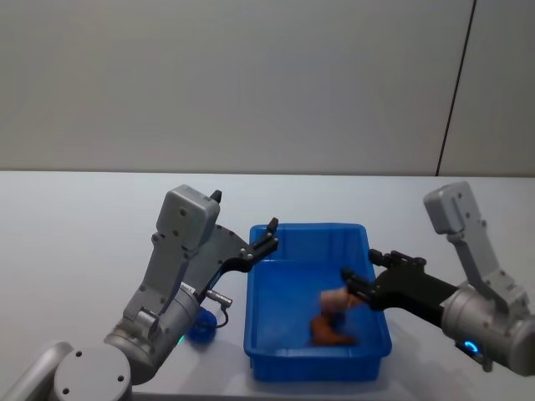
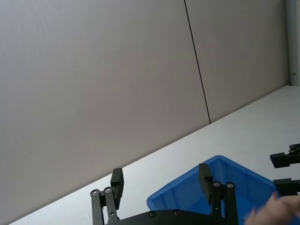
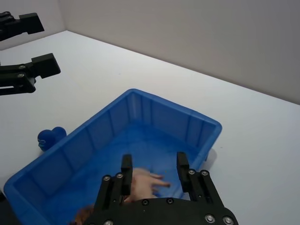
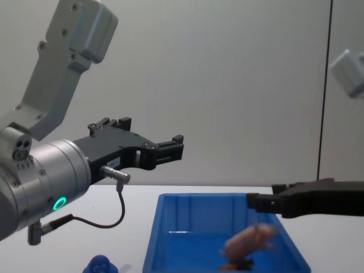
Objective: Pick up the two dolls from the table and place them into the box.
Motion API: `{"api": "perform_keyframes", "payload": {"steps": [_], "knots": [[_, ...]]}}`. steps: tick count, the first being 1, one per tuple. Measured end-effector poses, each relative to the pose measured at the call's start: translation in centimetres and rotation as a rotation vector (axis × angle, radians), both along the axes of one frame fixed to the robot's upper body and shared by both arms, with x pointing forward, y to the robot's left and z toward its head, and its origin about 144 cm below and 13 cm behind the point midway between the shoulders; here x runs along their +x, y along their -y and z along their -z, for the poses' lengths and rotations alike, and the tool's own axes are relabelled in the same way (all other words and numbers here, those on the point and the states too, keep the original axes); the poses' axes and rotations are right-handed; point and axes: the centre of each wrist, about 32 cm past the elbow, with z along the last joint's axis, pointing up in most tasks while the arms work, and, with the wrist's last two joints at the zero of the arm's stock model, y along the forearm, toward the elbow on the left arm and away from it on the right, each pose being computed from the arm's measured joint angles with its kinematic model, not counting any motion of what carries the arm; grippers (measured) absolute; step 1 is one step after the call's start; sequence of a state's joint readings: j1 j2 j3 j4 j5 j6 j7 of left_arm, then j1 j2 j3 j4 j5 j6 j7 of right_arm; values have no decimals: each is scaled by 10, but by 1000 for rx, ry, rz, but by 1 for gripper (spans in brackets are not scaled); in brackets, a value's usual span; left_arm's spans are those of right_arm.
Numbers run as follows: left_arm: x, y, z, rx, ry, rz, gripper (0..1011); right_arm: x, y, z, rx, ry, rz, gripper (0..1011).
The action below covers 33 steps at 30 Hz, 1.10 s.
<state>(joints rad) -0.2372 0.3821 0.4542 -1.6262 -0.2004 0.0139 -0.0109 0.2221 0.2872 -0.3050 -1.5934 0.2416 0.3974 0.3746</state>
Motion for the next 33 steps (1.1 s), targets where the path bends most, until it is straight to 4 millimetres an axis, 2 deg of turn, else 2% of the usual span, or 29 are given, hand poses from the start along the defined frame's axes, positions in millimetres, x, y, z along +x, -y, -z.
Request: {"api": "perform_keyframes", "payload": {"steps": [9,11,16,33], "knots": [[0,0,0,0,0,0,1003,7,-8,-1,3,-9,-30,827],[0,0,0,0,0,0,1003,7,-8,-1,0,-3,-30,849],[0,0,0,0,0,0,1003,3,-2,-2,-9,21,-16,989],[0,0,0,0,0,1,1003,-22,39,-4,-36,53,81,1001]]}}
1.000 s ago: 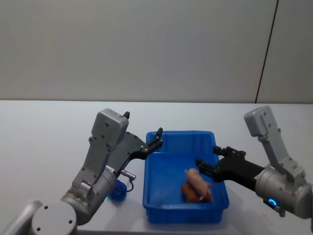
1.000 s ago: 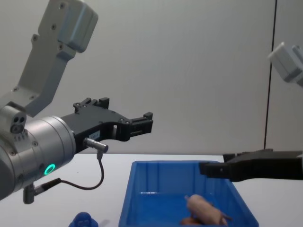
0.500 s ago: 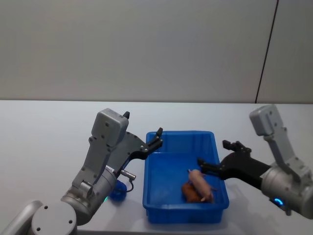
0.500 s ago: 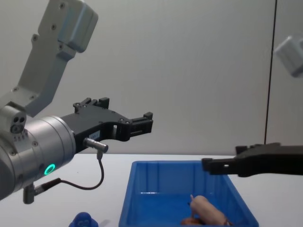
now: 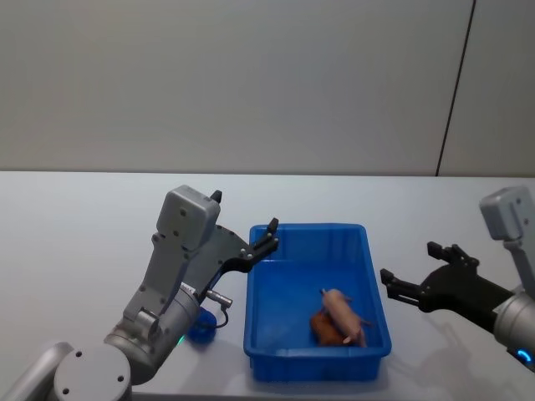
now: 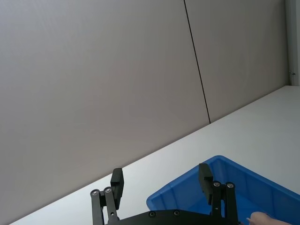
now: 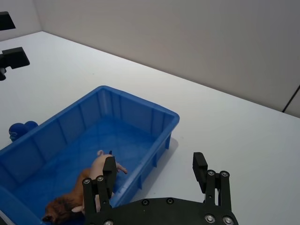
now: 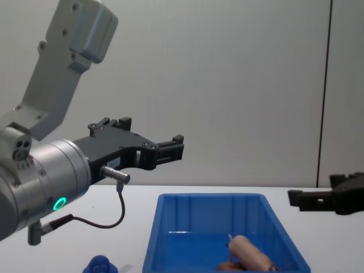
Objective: Pick up the two dolls from the table and place them into the box.
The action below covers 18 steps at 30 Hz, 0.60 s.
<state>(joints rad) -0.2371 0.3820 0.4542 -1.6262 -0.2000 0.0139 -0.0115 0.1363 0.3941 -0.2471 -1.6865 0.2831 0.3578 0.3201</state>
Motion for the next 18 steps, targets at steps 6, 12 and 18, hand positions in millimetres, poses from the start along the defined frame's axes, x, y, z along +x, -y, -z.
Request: {"api": "perform_keyframes", "payload": {"steps": [6,12,18], "knots": [[0,-1,0,19,-6,1,1003,-5,7,0,-4,-1,15,1001],[-3,-8,-1,62,-33,-7,1003,-8,12,0,-9,-2,27,1001],[-7,-19,1,98,-70,-32,1003,-10,15,0,-11,-2,32,1001]]}}
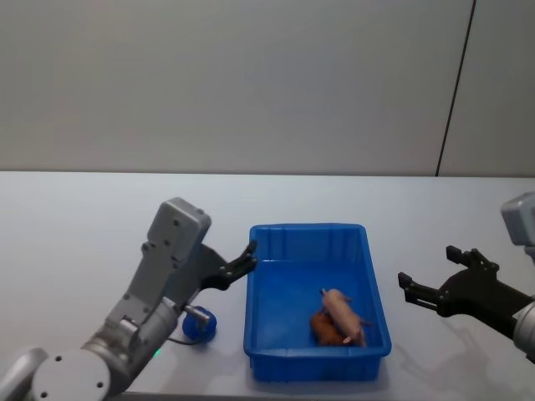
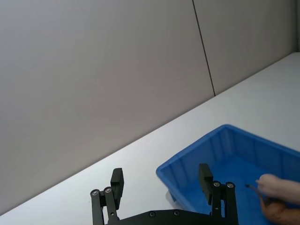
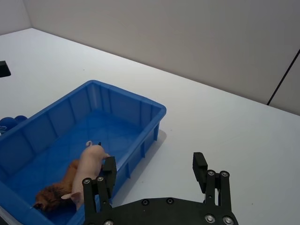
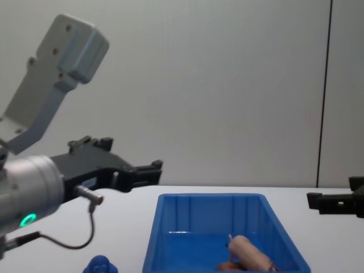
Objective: Pick up the two dolls from the table and place them into the box.
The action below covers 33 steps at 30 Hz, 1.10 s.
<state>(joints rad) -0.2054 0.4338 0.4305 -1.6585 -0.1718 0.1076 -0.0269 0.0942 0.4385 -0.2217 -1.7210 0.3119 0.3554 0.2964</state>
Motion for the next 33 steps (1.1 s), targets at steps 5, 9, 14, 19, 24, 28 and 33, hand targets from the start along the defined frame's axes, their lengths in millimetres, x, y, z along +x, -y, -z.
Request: {"api": "perform_keyframes", "payload": {"steps": [5,9,14,19,24,28,33], "knots": [[-2,-12,3,19,-25,-29,1003,-1,1,0,-2,0,3,1001],[-3,-21,7,24,-45,-48,1003,-2,2,0,-2,-1,5,1001],[-2,-29,14,22,-70,-63,1003,-2,3,0,-3,-1,6,1001],[3,-37,23,14,-100,-58,1003,-2,3,0,-3,-1,7,1001],[9,-41,32,3,-126,-42,1003,-3,4,0,-4,-1,7,1001],[12,-45,39,-14,-149,-27,1003,-3,4,0,-4,-1,8,1001],[14,-50,44,-35,-170,-15,1003,-3,4,0,-4,-1,9,1001]]}}
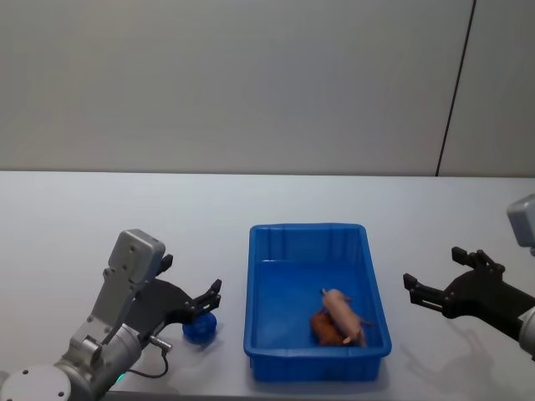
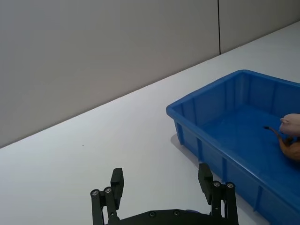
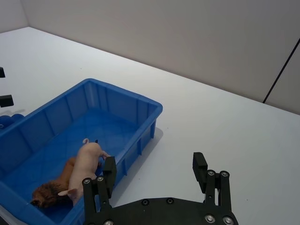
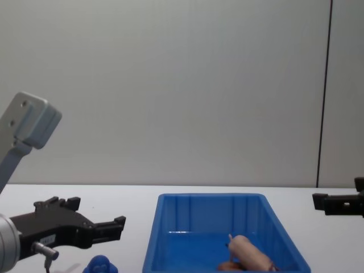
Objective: Pick up the two dolls from the table and place them into the box.
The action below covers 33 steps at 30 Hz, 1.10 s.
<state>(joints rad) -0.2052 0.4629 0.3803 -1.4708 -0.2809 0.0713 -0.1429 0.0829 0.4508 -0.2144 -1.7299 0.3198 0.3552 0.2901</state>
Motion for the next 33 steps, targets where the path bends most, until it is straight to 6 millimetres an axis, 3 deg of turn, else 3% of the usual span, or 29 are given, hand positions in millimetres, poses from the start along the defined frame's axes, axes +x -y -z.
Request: {"api": "perform_keyframes", "payload": {"steps": [15,33], "knots": [[-8,-16,11,-40,-56,18,1003,0,0,0,-1,0,0,1001],[-11,-15,26,-47,-97,56,1003,0,0,0,-1,0,0,1001]]}}
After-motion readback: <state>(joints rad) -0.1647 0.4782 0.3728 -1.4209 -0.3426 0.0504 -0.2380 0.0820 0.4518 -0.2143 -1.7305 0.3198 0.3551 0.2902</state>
